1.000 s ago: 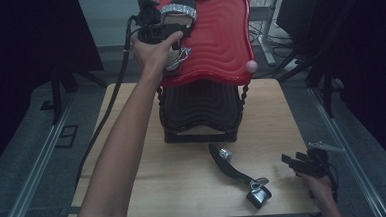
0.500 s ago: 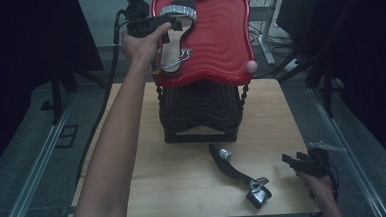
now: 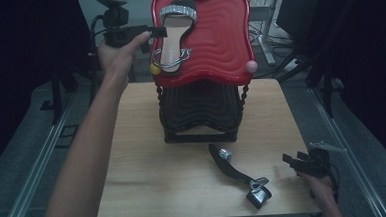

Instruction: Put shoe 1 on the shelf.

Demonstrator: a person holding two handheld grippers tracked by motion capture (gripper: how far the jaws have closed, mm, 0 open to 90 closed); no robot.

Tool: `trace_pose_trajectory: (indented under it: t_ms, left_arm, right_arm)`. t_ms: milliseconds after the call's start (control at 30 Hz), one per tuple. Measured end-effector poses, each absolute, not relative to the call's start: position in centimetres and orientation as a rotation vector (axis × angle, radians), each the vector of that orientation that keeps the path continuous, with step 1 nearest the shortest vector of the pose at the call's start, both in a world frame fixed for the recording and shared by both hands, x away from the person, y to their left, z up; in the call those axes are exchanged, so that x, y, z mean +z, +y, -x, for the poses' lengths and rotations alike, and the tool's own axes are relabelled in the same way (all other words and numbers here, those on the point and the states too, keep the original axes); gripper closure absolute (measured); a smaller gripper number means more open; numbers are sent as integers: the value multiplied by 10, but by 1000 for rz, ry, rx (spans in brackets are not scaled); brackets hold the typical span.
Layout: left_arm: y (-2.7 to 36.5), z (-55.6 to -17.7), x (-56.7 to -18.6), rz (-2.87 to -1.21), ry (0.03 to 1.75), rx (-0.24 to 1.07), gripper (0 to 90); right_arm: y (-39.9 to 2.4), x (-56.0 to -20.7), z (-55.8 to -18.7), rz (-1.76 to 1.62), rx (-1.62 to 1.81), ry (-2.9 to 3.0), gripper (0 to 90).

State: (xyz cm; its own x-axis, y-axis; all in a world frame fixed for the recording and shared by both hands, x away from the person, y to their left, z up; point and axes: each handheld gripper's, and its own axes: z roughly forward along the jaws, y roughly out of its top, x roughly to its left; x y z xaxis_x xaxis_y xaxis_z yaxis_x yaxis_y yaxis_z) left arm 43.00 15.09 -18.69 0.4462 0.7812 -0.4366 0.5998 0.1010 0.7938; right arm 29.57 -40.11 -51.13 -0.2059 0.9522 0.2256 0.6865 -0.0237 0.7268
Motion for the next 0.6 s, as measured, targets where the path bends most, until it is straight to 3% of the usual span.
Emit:
trace_pose_trajectory:
  t_ms: [600]
  left_arm:
    - [200,-386,-251,-1716,1233,240,303]
  right_arm:
    - [-395,-508,-297,-1678,1069,1947,308]
